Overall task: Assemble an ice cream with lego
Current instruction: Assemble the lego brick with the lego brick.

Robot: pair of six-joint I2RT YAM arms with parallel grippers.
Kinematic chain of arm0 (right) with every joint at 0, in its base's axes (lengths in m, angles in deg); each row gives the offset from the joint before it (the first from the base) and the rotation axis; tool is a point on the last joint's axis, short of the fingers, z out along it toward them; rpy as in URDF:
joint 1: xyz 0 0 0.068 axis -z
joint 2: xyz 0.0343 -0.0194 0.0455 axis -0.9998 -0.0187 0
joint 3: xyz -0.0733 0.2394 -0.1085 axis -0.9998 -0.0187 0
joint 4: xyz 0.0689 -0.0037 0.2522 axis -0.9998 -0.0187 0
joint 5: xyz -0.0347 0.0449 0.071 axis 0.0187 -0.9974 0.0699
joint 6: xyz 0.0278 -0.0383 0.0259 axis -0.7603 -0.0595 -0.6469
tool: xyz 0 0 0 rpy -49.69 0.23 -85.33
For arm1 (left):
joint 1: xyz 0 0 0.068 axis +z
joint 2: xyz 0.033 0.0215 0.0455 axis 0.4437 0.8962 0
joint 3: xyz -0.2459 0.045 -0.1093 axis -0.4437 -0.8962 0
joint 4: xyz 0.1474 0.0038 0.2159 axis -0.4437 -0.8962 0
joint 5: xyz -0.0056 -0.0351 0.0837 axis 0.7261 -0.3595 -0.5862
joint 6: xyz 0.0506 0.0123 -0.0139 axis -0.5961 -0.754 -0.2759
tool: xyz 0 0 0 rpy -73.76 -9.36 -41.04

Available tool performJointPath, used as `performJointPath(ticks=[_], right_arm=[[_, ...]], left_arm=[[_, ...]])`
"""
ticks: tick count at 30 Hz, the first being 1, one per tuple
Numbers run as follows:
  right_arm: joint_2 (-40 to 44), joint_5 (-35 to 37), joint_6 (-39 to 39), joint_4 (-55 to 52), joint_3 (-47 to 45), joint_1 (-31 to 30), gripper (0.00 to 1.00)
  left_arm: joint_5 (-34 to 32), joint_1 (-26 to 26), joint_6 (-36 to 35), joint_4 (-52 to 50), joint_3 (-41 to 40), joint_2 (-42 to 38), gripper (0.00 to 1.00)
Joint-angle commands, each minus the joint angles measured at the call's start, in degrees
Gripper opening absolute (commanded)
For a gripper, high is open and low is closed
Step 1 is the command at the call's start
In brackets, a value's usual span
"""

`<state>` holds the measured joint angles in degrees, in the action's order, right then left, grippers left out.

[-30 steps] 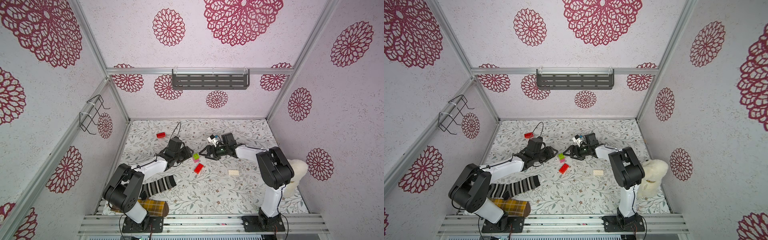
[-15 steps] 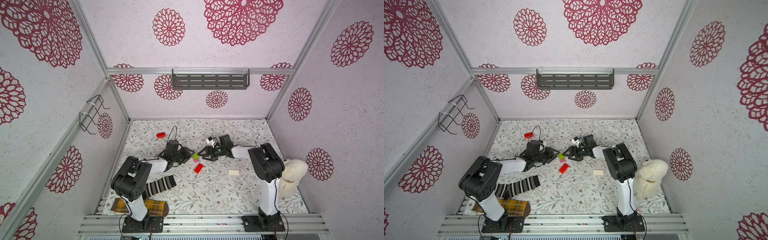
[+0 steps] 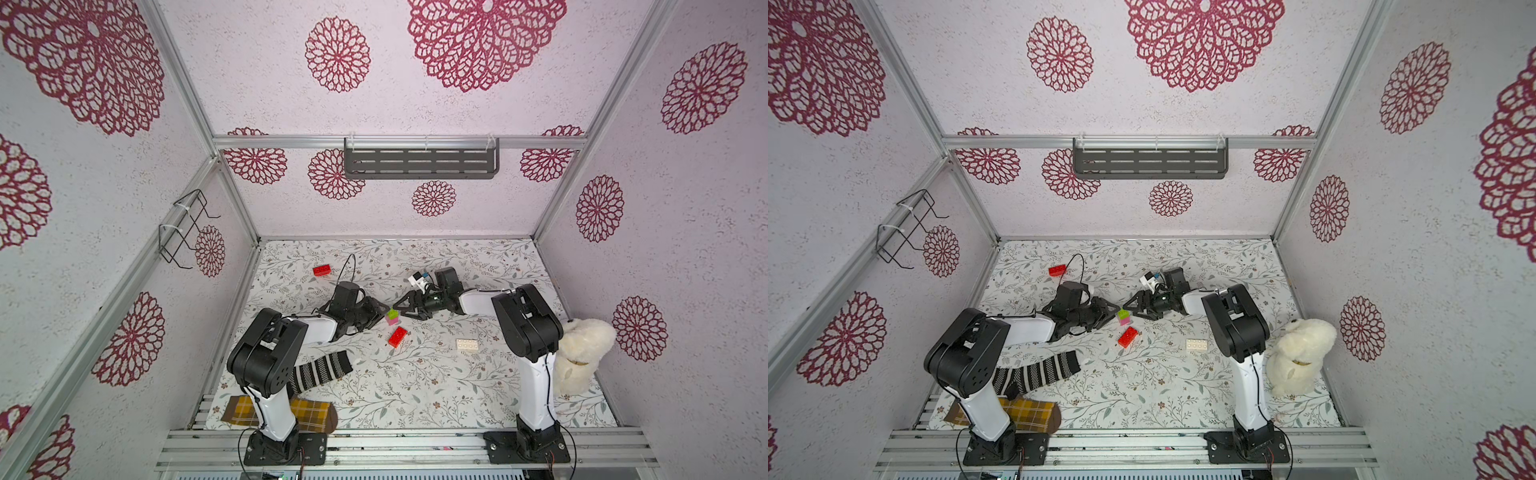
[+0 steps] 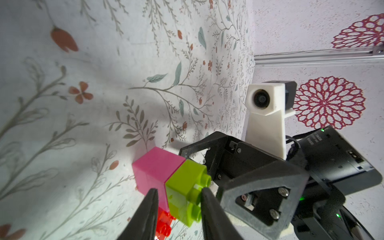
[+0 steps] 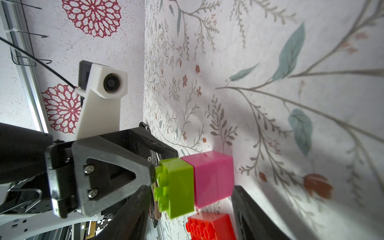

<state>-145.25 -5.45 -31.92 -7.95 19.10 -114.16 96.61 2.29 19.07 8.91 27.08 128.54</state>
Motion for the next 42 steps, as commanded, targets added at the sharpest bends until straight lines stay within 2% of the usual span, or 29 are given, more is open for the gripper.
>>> performJointPath(ticks=[1,7,13,17,22,31,42], right_arm=[[-1.03,0.66,1.17,-1.68,1.30,-0.56,0.64],[-2.28,2.41,2.89,-4.10,1.09,-1.02,0.55],[-3.00,5.17,4.43,-6.32,0.16,-1.08,0.37],[-3.51,6.93,4.95,-7.20,-0.92,-1.27,0.28],[-3.21,9.38,6.15,-8.65,-1.49,-1.28,0.29],[-2.14,13.02,9.26,-15.34,3.83,-3.67,0.38],[-2.20,16.70,9.99,-17.88,5.30,-4.65,0.44]], left_arm=[[-0.37,-0.12,-1.84,-3.04,1.12,1.50,0.38],[-0.47,-0.39,-2.92,-5.30,2.20,3.67,0.36],[-1.89,-0.88,-4.14,-8.02,1.69,3.25,0.33],[-2.60,-1.33,-4.85,-10.90,2.27,3.24,0.31],[-2.43,-1.20,-4.24,-11.84,2.08,3.79,0.30],[-1.03,-0.27,-1.61,-8.03,-0.94,3.24,0.26],[-0.93,-0.16,-0.72,-7.73,-2.31,2.22,0.25]])
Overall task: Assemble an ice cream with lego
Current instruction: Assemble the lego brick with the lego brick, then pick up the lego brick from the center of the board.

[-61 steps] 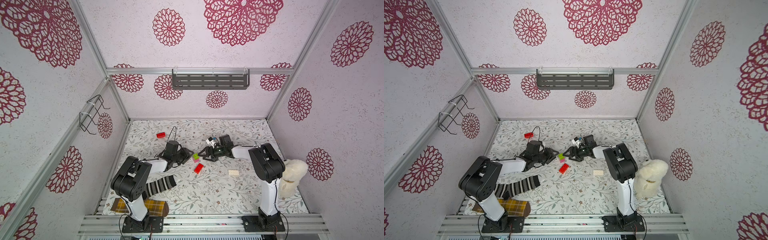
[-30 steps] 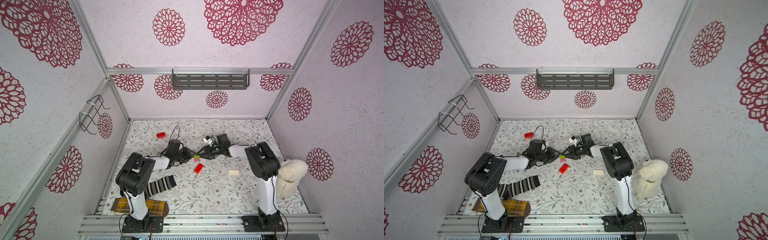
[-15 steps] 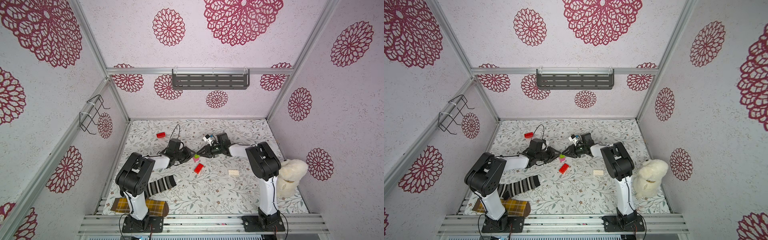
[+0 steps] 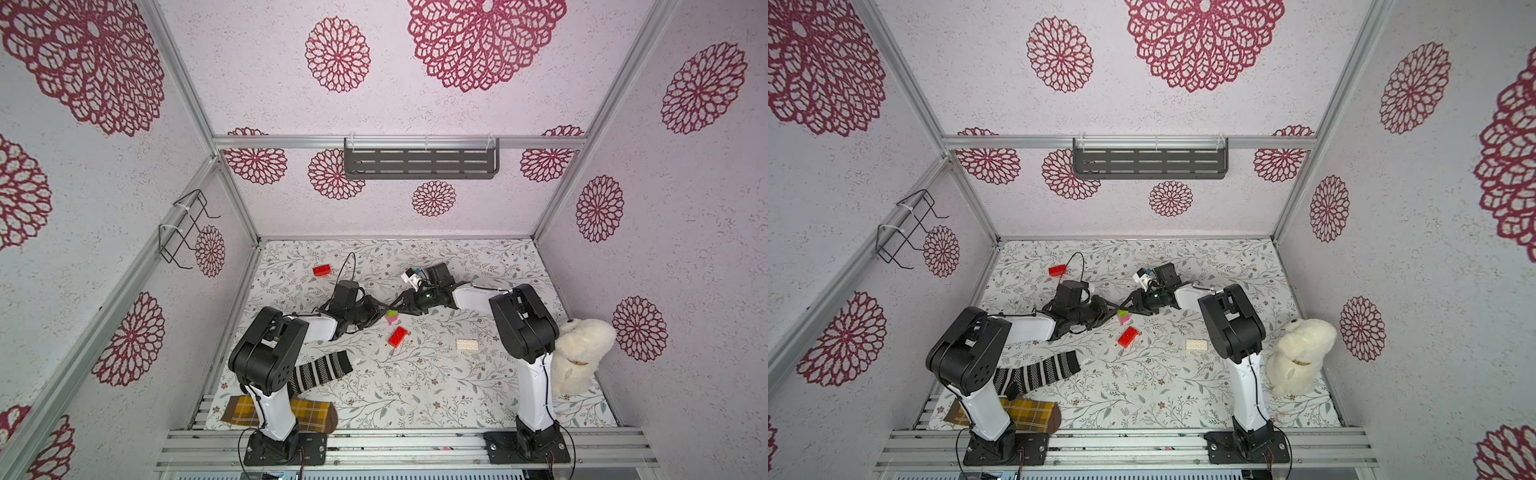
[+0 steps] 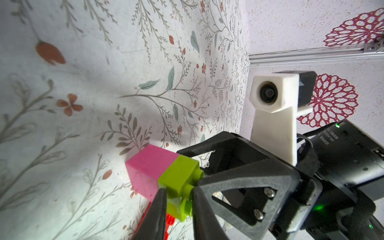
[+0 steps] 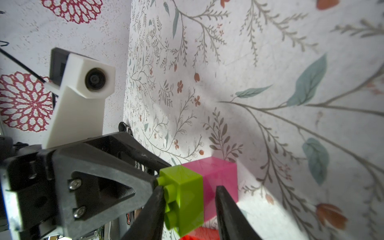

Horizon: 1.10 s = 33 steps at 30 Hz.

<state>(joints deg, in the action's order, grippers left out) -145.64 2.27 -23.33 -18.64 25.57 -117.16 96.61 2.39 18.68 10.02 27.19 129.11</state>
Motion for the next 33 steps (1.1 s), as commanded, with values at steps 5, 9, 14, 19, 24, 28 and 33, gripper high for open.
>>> performJointPath(ticks=[5,9,14,19,24,28,33], right_arm=[[1.58,9.38,0.86,-6.73,-0.88,-1.57,0.53],[4.82,9.69,0.28,-6.60,-0.12,-1.57,0.60],[8.23,7.17,-1.97,-2.63,-1.01,-1.70,0.64],[11.19,8.17,-2.58,-1.87,-0.84,-2.09,0.68],[15.32,10.98,-3.15,-0.44,-2.42,-2.09,0.71],[21.80,19.37,-0.22,-0.26,-6.73,-2.18,0.70],[30.66,26.93,11.33,-2.48,-15.15,-4.91,0.78]], left_arm=[[-2.24,-0.31,-1.76,-10.79,-1.71,-0.84,0.33],[-3.17,-0.38,-2.97,-12.51,-0.56,-3.27,0.37],[-4.31,-0.76,-3.38,-13.00,0.81,-5.93,0.44],[-4.73,-1.99,-3.20,-12.90,2.85,-6.24,0.49],[-5.88,-1.77,-3.12,-13.03,3.26,-7.94,0.52],[-9.39,-1.48,-7.80,-19.42,5.48,-11.65,0.60],[-14.76,-0.41,-11.44,-24.91,3.48,-18.57,0.64]])
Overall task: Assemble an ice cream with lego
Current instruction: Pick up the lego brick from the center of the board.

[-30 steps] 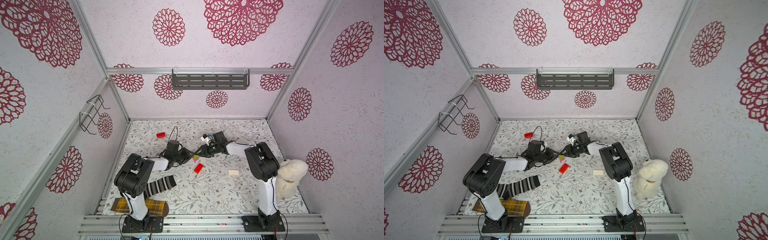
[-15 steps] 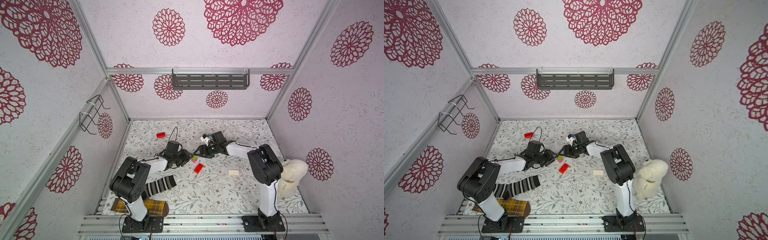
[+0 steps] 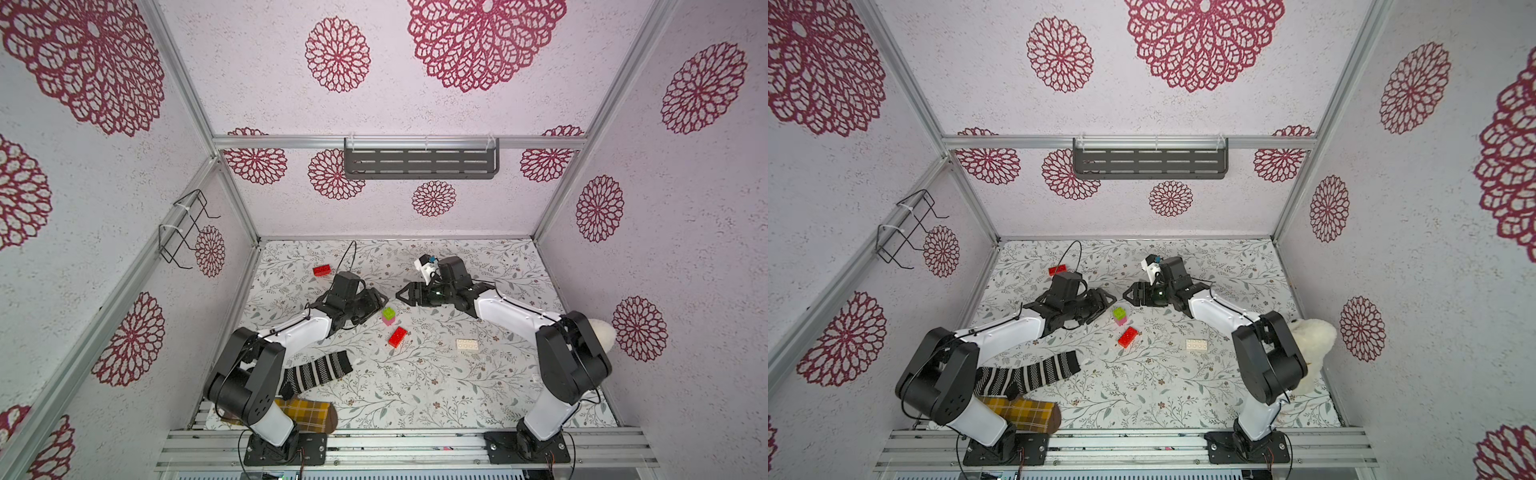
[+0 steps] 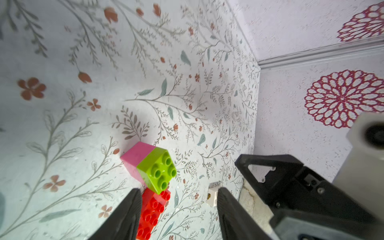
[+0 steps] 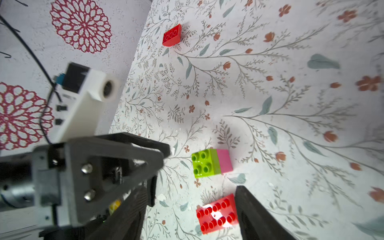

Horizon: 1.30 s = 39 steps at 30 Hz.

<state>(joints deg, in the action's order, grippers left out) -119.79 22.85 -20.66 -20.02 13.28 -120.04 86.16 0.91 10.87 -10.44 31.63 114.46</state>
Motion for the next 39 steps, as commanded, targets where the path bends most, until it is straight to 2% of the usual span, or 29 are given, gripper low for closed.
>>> performJointPath(ticks=[1,5,8,10,13,17,34,39], right_arm=[[5.79,8.18,11.12,-2.31,-3.94,-3.15,0.83],[7.87,19.01,19.54,-6.74,-5.73,-10.02,0.99],[5.22,24.23,21.85,-7.76,-4.15,-14.39,0.99],[1.49,28.82,22.28,-10.11,-1.21,-16.36,0.99],[-5.66,31.59,22.21,-16.81,5.58,-17.16,0.99],[-10.53,31.20,21.78,-20.79,9.76,-17.23,0.99],[-16.44,27.94,21.71,-22.86,11.43,-17.86,0.98],[-17.96,28.03,23.07,-24.22,12.98,-18.02,0.91]], left_arm=[[-4.60,1.54,-3.54,-4.33,-2.01,-5.32,0.65],[-3.93,4.33,-2.91,-4.37,-5.63,-9.37,0.70],[-3.33,5.78,-2.63,-4.33,-6.86,-11.04,0.80],[-2.94,6.54,-2.05,-3.42,-7.74,-11.70,0.82],[-1.64,7.64,-1.05,-1.75,-8.70,-11.13,0.88],[0.77,8.69,0.23,1.31,-9.84,-9.60,0.88],[5.02,10.14,3.05,7.63,-11.14,-4.13,0.87],[5.46,10.14,3.41,8.34,-11.40,-3.43,0.87]])
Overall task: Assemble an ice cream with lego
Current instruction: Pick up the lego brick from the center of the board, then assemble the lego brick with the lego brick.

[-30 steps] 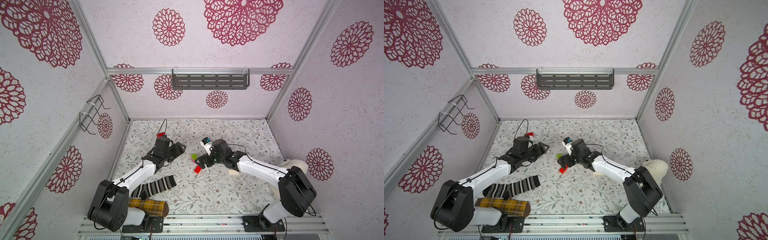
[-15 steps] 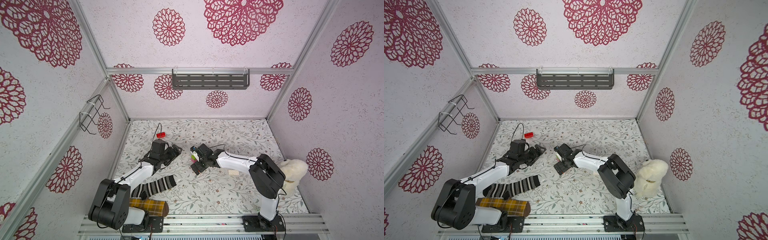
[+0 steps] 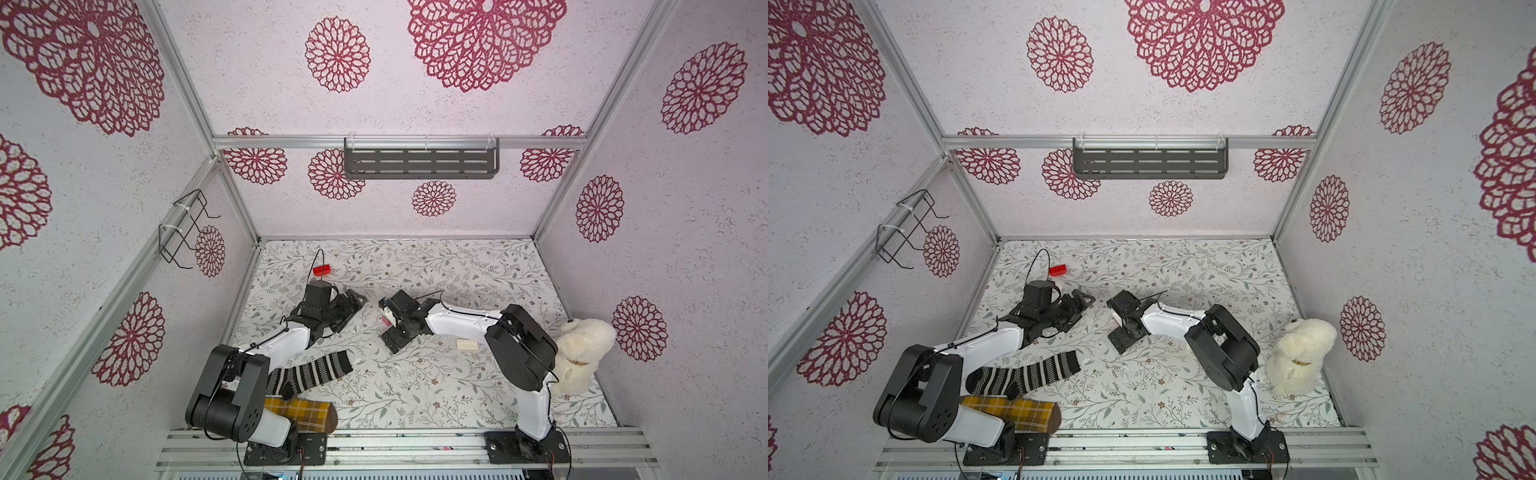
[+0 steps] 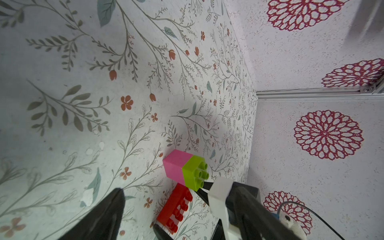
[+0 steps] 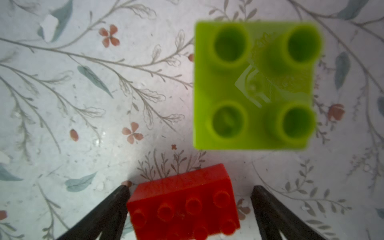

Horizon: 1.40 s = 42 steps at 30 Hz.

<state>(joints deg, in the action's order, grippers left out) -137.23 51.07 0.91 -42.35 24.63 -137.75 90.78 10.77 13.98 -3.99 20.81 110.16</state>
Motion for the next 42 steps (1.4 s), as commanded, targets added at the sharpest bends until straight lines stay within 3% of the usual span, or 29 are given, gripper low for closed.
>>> performJointPath(ticks=[1,7,13,17,20,25,32,42], right_arm=[[-0.50,0.05,1.69,-2.38,1.72,-0.30,0.89],[1.34,0.45,2.52,-3.85,1.24,-0.31,0.76],[0.37,0.83,1.49,-5.48,2.97,-0.27,0.55],[1.44,2.36,-1.31,-9.04,7.16,-0.14,0.45],[2.79,2.51,-3.88,-12.37,12.21,0.03,0.32],[-0.32,3.07,-7.02,-21.47,25.30,0.45,0.30],[-11.65,2.58,-7.62,-33.84,43.22,1.30,0.24],[-15.97,2.19,-7.09,-39.57,49.91,1.98,0.19]], left_arm=[[0.80,0.27,0.31,1.93,-0.66,0.97,0.87],[0.93,0.19,0.49,2.32,-0.71,1.32,0.87],[1.36,0.09,0.68,3.29,-0.98,2.10,0.87],[1.94,-0.16,0.55,4.30,-0.86,3.44,0.85],[2.08,-0.71,2.69,7.75,-1.64,5.19,0.80],[3.22,-1.15,6.97,16.08,-2.69,9.38,0.73],[2.96,-1.21,8.33,20.60,-2.19,13.46,0.71],[2.43,-0.51,7.27,19.86,-1.05,14.85,0.70]])
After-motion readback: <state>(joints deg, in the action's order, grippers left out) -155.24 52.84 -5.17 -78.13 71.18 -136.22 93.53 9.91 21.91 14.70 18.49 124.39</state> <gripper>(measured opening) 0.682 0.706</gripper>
